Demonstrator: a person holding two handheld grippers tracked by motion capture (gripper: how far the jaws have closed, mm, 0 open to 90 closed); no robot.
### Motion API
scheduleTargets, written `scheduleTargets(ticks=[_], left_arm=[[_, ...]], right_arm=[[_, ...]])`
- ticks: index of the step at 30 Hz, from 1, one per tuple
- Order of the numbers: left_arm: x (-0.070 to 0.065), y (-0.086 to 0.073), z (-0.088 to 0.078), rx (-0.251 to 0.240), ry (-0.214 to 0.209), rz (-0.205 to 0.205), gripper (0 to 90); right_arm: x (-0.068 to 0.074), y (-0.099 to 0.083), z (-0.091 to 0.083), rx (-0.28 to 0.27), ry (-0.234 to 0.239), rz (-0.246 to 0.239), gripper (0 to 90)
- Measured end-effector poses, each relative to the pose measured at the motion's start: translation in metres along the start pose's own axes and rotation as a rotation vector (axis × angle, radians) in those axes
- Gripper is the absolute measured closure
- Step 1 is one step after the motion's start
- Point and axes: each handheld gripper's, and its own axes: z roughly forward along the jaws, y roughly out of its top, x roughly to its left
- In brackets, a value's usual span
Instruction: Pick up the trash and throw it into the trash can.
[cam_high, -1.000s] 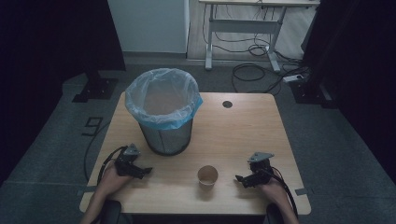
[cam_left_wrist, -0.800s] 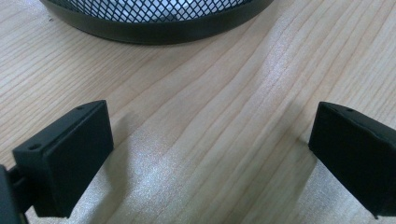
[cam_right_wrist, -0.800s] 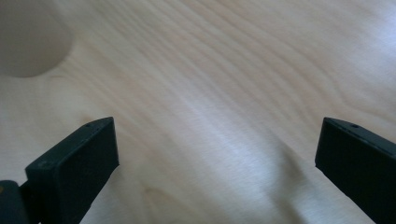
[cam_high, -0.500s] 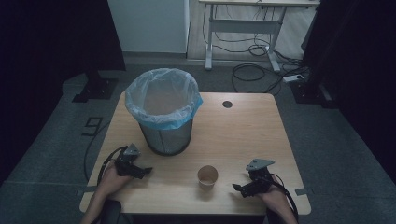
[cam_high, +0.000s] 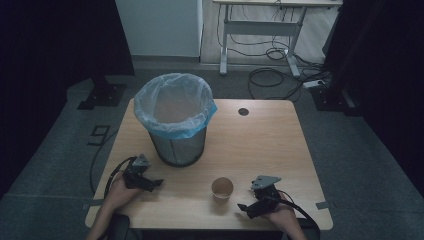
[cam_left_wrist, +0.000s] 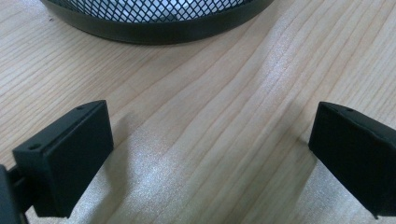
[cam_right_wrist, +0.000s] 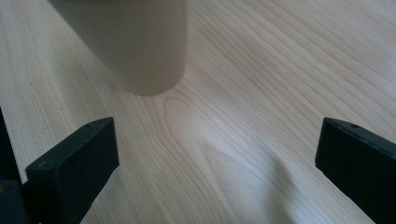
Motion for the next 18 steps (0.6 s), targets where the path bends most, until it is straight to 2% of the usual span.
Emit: scheduleTargets(ticks=[7, 10, 18], left_arm=[[0.000, 0.000, 0.000, 0.000, 0.000, 0.000, 0.0], [0.000, 0.000, 0.000, 0.000, 0.000, 0.000, 0.0], [0.000, 0.000, 0.000, 0.000, 0.000, 0.000, 0.0]], right_arm=[[0.009, 0.008, 0.012, -0.004, 0.013, -0.014, 0.0], [0.012, 0.014, 0.017, -0.032, 0.016, -0.006, 0.0], [0.017, 0.025, 0.027, -0.047, 0.024, -0.017, 0.0]])
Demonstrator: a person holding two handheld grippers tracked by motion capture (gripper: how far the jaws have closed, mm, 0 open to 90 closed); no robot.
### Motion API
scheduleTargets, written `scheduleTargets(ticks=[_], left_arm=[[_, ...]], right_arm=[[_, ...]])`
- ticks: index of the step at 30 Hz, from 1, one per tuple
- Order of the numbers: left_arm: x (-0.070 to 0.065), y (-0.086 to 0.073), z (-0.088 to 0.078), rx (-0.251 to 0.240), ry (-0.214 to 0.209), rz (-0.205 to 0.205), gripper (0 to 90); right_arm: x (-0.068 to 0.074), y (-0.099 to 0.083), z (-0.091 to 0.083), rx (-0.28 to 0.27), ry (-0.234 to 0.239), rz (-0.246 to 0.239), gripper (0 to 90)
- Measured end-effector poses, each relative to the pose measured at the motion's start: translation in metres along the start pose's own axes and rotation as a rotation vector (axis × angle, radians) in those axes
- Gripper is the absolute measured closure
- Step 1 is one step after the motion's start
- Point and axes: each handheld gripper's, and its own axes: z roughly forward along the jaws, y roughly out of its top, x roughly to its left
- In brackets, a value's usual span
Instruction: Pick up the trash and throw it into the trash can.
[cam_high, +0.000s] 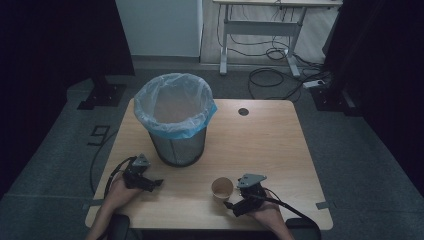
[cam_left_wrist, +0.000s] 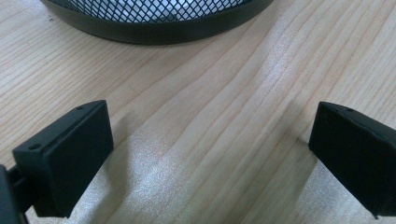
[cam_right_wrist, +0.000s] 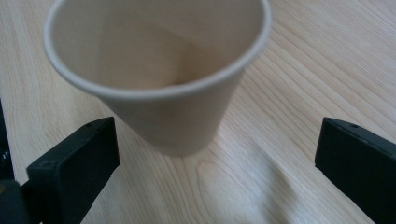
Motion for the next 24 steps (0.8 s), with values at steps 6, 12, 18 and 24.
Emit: scheduleTargets(ticks=[6, 12, 18, 24], left_arm=[[0.000, 0.000, 0.000, 0.000, 0.000, 0.000, 0.0], [0.000, 0.000, 0.000, 0.000, 0.000, 0.000, 0.0], [0.000, 0.000, 0.000, -0.001, 0.000, 0.000, 0.0], [0.000, 0.000, 0.000, -0.001, 0.000, 0.000, 0.0]], right_arm=[[0.003, 0.006, 0.007, -0.012, 0.015, -0.006, 1.1], [0.006, 0.012, 0.012, -0.028, 0.034, 0.003, 6.1], [0.006, 0.018, 0.019, -0.046, 0.056, 0.018, 14.3], [0.005, 0.023, 0.019, -0.058, 0.067, -0.005, 27.0]])
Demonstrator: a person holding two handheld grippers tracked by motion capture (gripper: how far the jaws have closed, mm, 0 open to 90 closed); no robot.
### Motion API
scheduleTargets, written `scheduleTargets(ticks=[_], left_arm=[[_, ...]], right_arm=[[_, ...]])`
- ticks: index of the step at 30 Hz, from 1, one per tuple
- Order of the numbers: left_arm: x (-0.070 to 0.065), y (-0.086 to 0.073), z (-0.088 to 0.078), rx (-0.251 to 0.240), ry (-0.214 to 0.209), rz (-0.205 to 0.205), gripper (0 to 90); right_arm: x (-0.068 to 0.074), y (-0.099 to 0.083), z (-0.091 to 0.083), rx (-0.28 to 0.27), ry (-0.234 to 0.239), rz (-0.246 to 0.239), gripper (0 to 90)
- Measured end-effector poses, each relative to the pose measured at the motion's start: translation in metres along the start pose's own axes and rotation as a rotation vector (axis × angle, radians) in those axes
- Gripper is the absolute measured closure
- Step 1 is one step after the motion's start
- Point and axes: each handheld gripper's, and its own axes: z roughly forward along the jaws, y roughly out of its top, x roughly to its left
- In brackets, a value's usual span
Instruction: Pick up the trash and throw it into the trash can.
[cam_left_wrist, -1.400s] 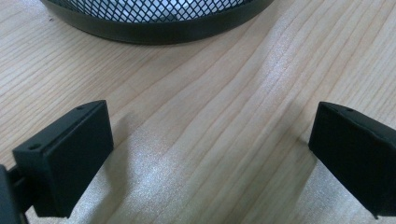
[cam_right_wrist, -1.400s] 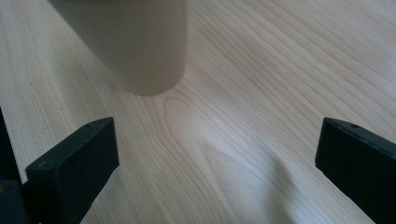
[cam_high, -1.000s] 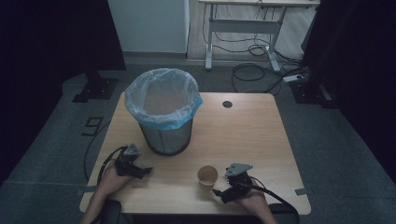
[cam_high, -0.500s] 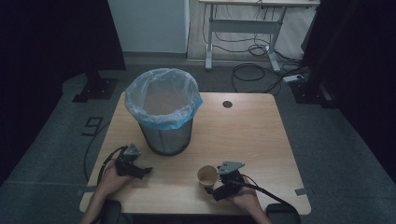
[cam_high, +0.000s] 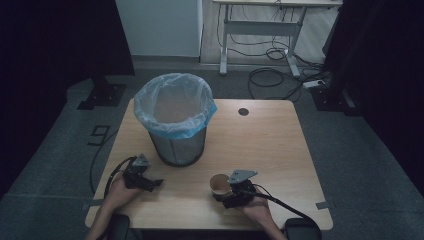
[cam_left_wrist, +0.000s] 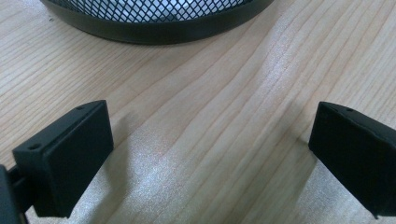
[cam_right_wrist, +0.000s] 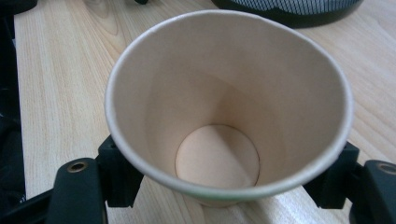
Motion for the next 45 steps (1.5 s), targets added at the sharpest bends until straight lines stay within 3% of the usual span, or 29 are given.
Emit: scheduleTargets(ticks=[25, 35, 45], left_arm=[[0.000, 0.000, 0.000, 0.000, 0.000, 0.001, 0.0], [0.000, 0.000, 0.000, -0.001, 0.000, 0.000, 0.0], [0.000, 0.000, 0.000, 0.001, -0.002, 0.000, 0.0]], right_arm=[[-0.026, 0.035, -0.026, 0.042, -0.054, 0.024, 27.8], [-0.043, 0.060, -0.039, 0.045, -0.053, 0.059, 27.8], [-0.054, 0.085, -0.049, 0.044, -0.050, 0.056, 27.8]])
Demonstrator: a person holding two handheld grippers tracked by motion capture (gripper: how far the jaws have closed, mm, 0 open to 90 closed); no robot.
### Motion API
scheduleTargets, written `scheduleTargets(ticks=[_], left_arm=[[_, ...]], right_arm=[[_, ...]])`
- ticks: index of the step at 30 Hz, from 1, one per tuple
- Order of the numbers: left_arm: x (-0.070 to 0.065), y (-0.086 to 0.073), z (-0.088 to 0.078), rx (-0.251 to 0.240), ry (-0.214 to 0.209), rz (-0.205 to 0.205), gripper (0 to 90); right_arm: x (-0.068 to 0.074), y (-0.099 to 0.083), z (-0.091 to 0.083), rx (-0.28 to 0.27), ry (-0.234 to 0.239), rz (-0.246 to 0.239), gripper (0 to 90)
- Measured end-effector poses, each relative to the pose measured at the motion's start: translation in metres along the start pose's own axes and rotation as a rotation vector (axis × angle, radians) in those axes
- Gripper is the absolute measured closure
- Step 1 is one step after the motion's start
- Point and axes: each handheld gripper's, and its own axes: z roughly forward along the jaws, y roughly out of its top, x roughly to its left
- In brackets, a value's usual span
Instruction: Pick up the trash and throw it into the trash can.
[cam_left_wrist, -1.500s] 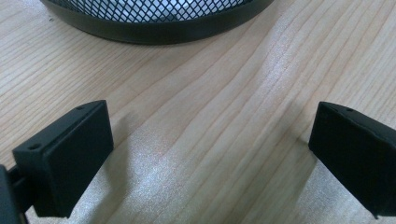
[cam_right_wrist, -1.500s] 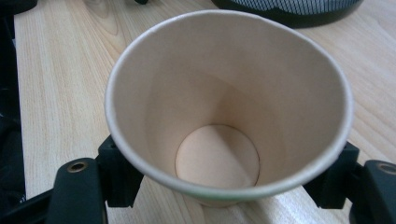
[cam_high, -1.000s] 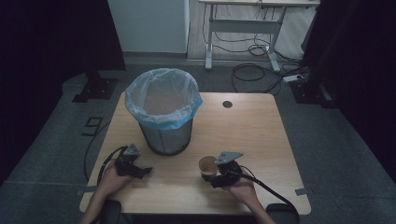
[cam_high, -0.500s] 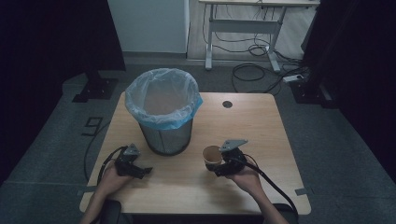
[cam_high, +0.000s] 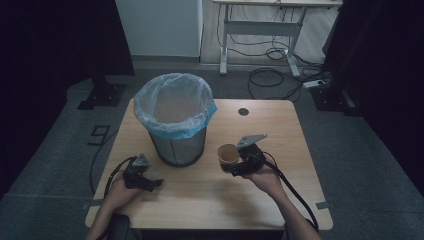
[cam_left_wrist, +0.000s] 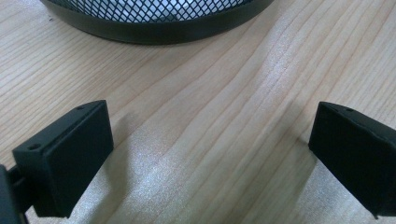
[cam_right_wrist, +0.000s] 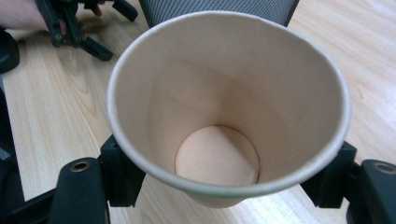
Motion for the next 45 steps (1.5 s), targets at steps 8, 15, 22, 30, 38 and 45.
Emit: scheduleTargets(ticks=[8, 15, 22, 30, 38, 45], left_arm=[[0.000, 0.000, 0.000, 0.000, 0.000, 0.000, 0.0], [0.000, 0.000, 0.000, 0.000, 0.000, 0.000, 0.0], [0.000, 0.000, 0.000, 0.000, 0.000, 0.000, 0.0], [0.000, 0.000, 0.000, 0.001, 0.001, 0.000, 0.0], [0.000, 0.000, 0.000, -0.001, 0.001, 0.000, 0.0], [0.000, 0.000, 0.000, 0.000, 0.001, 0.001, 0.0]], right_arm=[[-0.011, 0.018, -0.013, -0.008, 0.001, 0.021, 27.8], [-0.019, 0.032, -0.021, -0.009, 0.012, 0.046, 27.7], [-0.026, 0.049, -0.032, -0.017, 0.013, 0.057, 27.8], [-0.032, 0.075, -0.046, -0.025, 0.004, 0.053, 27.8], [-0.036, 0.101, -0.056, -0.021, 0.007, 0.060, 27.9], [-0.041, 0.124, -0.063, -0.020, 0.011, 0.065, 27.9]])
